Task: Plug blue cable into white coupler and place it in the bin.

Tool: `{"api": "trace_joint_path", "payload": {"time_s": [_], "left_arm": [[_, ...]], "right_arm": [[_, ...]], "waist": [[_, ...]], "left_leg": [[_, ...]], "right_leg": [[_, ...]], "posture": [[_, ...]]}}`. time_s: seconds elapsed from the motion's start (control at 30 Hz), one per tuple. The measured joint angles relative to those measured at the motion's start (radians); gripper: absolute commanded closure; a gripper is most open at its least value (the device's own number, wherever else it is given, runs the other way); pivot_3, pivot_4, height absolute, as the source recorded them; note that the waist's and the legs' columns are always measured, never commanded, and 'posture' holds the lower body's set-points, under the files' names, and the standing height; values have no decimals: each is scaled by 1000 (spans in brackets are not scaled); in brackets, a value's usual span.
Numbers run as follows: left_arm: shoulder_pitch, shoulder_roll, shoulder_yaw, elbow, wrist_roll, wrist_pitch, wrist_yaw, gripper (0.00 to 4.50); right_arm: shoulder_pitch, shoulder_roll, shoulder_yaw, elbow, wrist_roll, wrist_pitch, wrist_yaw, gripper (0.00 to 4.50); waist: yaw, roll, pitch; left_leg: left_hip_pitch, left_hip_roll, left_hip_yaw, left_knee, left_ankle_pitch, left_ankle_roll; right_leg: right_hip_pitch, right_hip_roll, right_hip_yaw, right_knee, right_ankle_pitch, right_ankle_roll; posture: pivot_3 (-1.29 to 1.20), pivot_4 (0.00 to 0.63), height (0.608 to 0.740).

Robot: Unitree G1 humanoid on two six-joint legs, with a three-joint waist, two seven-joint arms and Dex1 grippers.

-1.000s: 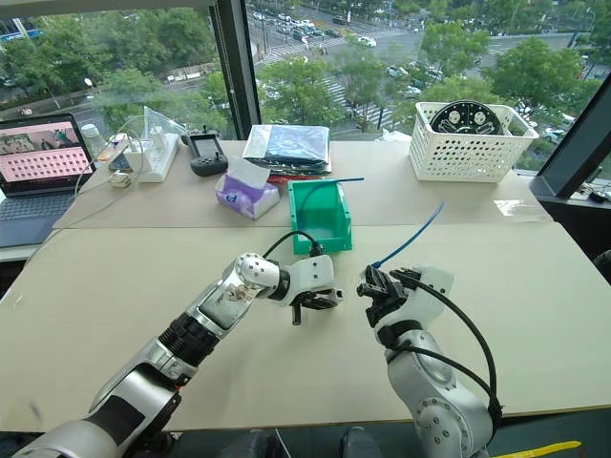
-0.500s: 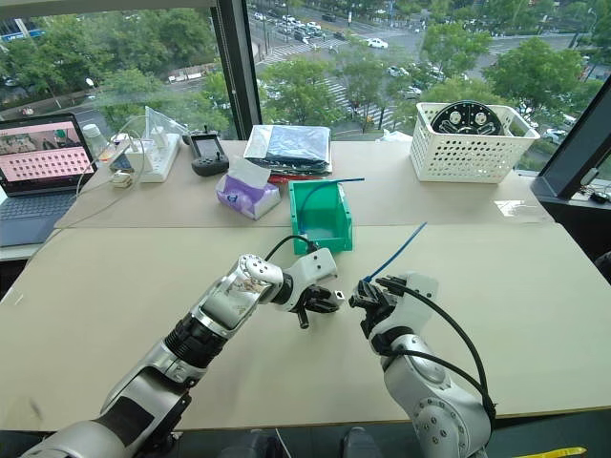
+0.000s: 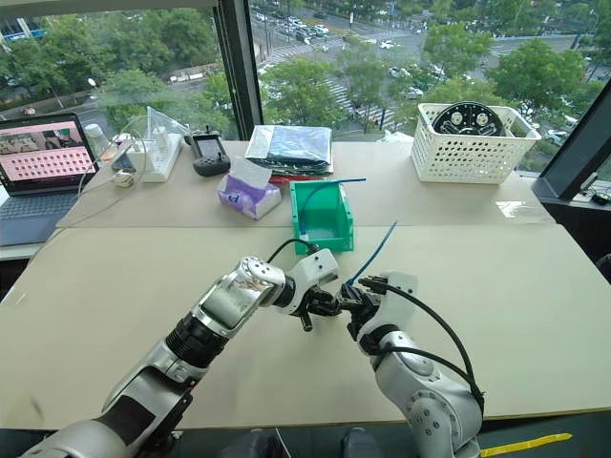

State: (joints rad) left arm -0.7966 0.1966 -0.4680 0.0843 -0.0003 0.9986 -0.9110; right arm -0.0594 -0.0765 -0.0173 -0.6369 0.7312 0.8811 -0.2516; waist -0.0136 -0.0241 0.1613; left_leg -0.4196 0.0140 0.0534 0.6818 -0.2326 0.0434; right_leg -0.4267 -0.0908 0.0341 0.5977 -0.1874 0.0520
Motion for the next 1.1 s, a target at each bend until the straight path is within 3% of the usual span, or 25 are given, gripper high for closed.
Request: {"api": "trace_joint_path", "payload": {"time_s": [1.1], "left_arm": [[1, 33, 12, -46, -153, 115, 114, 3894]], "right_arm": [[3, 23, -35, 32, -16, 42, 55, 4500]], "waist": [[-3, 0, 0]], "left_leg": [[4, 0, 0, 0, 0, 0]], "right_leg": [[2, 0, 1, 2, 0, 0]], "posture": [[0, 150, 740]]}}
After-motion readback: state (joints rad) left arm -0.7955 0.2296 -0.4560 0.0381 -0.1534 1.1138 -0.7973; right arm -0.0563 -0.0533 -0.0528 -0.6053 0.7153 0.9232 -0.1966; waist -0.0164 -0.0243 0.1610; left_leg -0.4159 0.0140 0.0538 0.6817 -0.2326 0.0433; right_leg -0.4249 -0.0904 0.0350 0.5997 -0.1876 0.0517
